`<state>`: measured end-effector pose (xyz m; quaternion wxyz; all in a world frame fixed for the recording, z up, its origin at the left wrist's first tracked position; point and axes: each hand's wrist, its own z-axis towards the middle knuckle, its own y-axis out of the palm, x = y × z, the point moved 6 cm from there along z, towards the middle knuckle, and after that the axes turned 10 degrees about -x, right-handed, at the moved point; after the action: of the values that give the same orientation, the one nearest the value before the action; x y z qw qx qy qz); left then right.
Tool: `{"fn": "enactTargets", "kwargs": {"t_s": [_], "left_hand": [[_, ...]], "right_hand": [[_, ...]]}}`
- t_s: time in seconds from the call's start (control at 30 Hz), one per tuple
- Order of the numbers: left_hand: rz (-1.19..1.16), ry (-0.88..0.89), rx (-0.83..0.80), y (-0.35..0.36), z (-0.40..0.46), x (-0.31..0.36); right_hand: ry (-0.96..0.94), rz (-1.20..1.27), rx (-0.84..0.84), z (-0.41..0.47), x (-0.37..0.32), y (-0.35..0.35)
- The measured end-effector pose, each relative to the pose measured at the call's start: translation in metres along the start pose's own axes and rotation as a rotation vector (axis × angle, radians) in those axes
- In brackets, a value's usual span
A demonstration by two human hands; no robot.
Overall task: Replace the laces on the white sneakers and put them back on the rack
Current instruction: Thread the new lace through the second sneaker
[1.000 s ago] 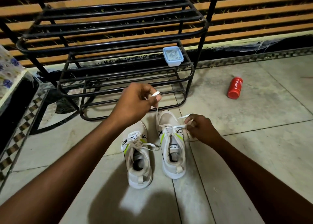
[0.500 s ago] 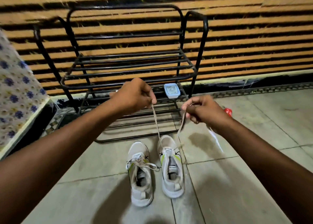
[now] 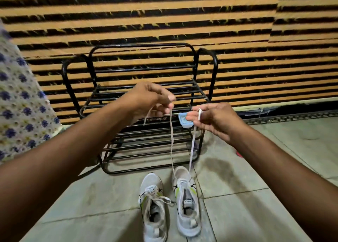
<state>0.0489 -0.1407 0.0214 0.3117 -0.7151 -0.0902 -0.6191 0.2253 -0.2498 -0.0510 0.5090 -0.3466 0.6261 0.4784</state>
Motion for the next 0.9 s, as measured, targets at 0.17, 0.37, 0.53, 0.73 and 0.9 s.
{"fn": "enactTargets", "kwargs": {"t_s": [0.17,0.37,0.53,0.73,0.9], "left_hand": [[-0.266,0.029,-0.059,0.006,-0.003,0.013],[-0.134,0.137,0.128,0.002,-0.007,0.017],[0.11,0.221,0.23,0.004,-0.005,0.029],[0.002,0.299,0.284,0.003,-0.005,0.039],[-0.051,0.39,0.312,0.001,-0.007,0.048]], "right_hand": [[-0.1,-0.213,0.106,0.003,-0.006,-0.004],[-0.206,-0.484,0.247,0.005,-0.017,-0.01],[-0.28,-0.464,0.21,0.002,-0.023,-0.001],[-0.356,-0.405,0.213,0.005,-0.03,0.001],[-0.401,-0.416,0.187,0.005,-0.035,0.007]]}}
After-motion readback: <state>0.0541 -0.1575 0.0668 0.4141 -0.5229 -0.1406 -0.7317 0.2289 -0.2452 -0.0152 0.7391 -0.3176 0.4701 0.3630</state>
